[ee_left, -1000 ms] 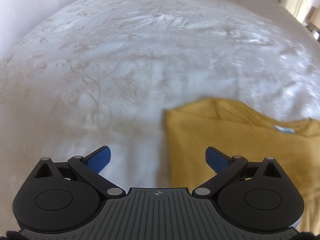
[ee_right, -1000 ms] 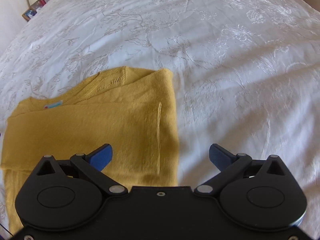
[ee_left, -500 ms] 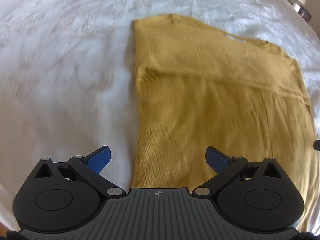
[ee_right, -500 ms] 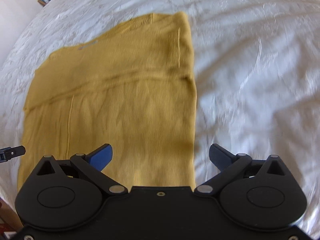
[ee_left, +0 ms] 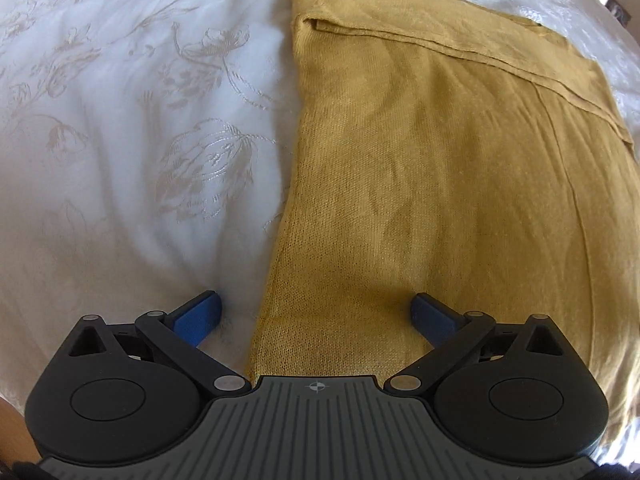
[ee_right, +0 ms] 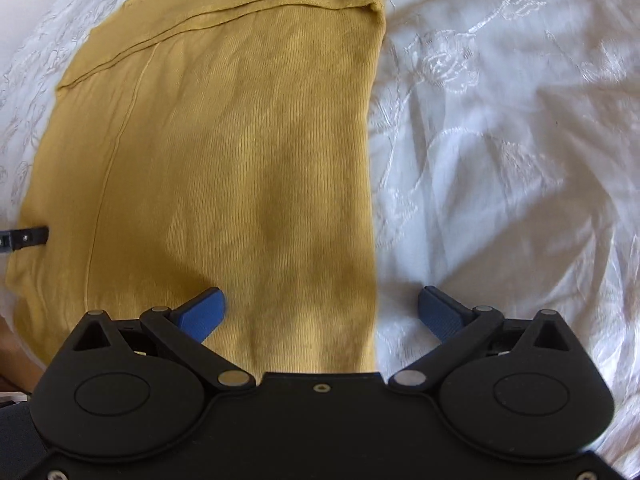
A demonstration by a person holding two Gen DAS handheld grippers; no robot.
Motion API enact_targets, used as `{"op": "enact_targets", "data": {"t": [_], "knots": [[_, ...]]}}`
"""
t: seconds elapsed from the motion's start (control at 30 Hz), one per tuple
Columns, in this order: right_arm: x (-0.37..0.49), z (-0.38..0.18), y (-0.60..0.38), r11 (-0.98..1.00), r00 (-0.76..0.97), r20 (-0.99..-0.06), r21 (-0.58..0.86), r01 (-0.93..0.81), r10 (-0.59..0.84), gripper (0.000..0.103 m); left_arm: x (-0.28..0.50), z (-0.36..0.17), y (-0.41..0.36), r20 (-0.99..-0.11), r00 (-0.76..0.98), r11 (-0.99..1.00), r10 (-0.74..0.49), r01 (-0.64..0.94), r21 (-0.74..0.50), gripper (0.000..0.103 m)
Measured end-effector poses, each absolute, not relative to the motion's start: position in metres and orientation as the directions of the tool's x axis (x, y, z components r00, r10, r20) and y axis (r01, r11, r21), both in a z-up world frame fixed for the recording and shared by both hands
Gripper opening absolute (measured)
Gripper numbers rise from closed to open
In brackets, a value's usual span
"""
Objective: Fold small clothes
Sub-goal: 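Smooth the sweater body flat with both open tools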
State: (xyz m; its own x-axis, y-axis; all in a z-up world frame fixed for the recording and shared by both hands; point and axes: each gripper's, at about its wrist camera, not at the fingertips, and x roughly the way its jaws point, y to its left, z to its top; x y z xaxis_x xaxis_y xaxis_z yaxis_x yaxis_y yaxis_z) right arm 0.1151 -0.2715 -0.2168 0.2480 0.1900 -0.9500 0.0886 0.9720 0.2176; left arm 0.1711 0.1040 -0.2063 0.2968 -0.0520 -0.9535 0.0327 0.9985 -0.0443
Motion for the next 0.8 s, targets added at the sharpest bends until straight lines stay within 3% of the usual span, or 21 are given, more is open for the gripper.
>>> {"op": "enact_targets", "data": {"t": [0.4, 0.5, 0.63, 0.8], "knots": [[0.062, -0.215, -0.268, 0.956, 0.28, -0.946, 0.224, 0.189, 0.166, 0.102, 0.169, -0.21, 0.104, -0.955, 0.295, 0.997, -0.022, 0.072, -0.001, 0.103], [0.045, -0.211, -0.262, 0.956, 0.291, -0.944, 0.219, 0.195, 0.156, 0.102, 0.152, -0.195, 0.105, -0.933, 0.359, 0.996, -0.027, 0.09, 0.006, 0.09], [0.016, -0.205, -0.258, 0.949, 0.334, -0.932, 0.225, 0.222, 0.142, 0.102, 0.119, -0.185, 0.106, -0.905, 0.421, 0.991, -0.059, 0.133, -0.003, 0.083], [-0.008, -0.196, -0.257, 0.944, 0.38, -0.915, 0.234, 0.234, 0.133, 0.102, 0.075, -0.184, 0.12, -0.893, 0.443, 0.988, -0.077, 0.154, -0.009, 0.081]]}}
